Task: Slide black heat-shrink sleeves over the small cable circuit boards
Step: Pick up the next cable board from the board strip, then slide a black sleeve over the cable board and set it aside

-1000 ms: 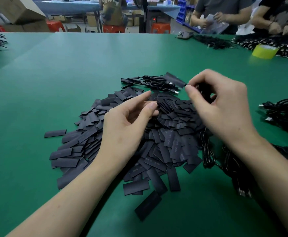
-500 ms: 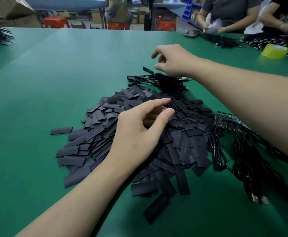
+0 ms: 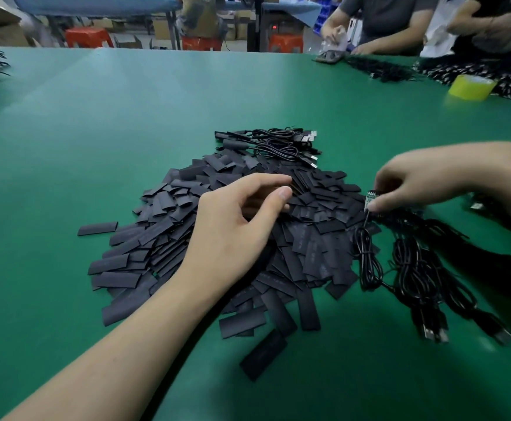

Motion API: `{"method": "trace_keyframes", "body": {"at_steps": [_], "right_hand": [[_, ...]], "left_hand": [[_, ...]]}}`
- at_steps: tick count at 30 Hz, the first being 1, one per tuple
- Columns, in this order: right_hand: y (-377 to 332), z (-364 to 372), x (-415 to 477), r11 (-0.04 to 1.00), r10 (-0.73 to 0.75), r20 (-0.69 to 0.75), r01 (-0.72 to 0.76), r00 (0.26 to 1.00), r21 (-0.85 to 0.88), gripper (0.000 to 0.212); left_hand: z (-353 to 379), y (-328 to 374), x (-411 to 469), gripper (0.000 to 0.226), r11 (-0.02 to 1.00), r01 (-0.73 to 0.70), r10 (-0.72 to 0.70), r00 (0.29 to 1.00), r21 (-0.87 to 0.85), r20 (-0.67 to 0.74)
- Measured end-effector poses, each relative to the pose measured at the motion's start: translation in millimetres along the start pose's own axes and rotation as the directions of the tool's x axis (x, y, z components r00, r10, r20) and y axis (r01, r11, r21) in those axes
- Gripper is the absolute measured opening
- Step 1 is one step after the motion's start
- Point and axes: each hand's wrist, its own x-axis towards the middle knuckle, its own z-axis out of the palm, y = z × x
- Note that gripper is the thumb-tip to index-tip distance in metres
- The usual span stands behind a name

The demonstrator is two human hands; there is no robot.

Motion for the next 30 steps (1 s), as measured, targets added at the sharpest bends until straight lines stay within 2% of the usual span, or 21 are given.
{"method": "trace_keyframes", "body": {"at_steps": [3,5,6,8,10,12,15,17,20,25,30], "right_hand": [[8.2,16.6,-6.1,0.998,-0.002,-0.104,0.009,0.995,0.060,0.023],[14.4,18.4,-13.8,0.972,-0.046,-0.162,0.082,0.986,0.222,0.019],[15.2,16.3,-19.0,0.923,-0.083,-0.185,0.146,0.979,0.356,0.019],[10.3,8.1,-32.5,0.760,-0.167,-0.237,0.278,0.957,0.587,0.019],[-3.2,0.1,-42.1,0.632,-0.254,-0.278,0.376,0.926,0.678,0.024],[-23.8,-3.0,-43.7,0.577,-0.343,-0.289,0.443,0.894,0.686,0.029],[-55.7,2.9,-36.9,0.568,-0.458,-0.254,0.500,0.852,0.653,0.028],[-65.1,10.6,-30.9,0.550,-0.454,-0.278,0.512,0.847,0.660,0.028],[-63.8,22.5,-27.6,0.506,-0.394,-0.340,0.510,0.854,0.695,0.034],[-65.5,34.1,-27.6,0.398,-0.407,-0.409,0.561,0.817,0.726,0.015],[-68.6,35.2,-27.9,0.335,-0.436,-0.436,0.591,0.787,0.733,0.012]], "left_hand": [[-0.3,1.2,-0.8,0.016,1.000,0.002,-0.002,1.000,0.001,0.007],[-0.5,2.4,-1.9,0.015,1.000,-0.002,0.001,1.000,0.010,0.014],[-1.1,3.3,-2.6,0.015,1.000,-0.006,0.006,1.000,0.020,0.020],[-2.0,4.2,-3.3,0.015,0.998,-0.031,0.029,0.999,0.047,0.039],[-2.0,5.8,-3.6,0.014,0.995,-0.065,0.060,0.996,0.077,0.070],[-1.1,8.5,-4.3,0.013,0.995,-0.071,0.061,0.990,0.074,0.127],[-1.4,8.5,-3.1,0.008,1.000,0.000,-0.006,0.975,0.027,0.222],[-3.0,7.7,-1.0,0.006,0.998,0.055,-0.052,0.967,-0.005,0.248],[-5.9,9.2,1.8,0.003,0.973,0.174,-0.129,0.955,-0.152,0.267],[-6.3,12.3,2.3,0.003,0.958,0.217,-0.154,0.939,-0.185,0.306],[-10.6,17.1,3.2,0.007,0.927,0.252,-0.148,0.926,-0.277,0.347]]}}
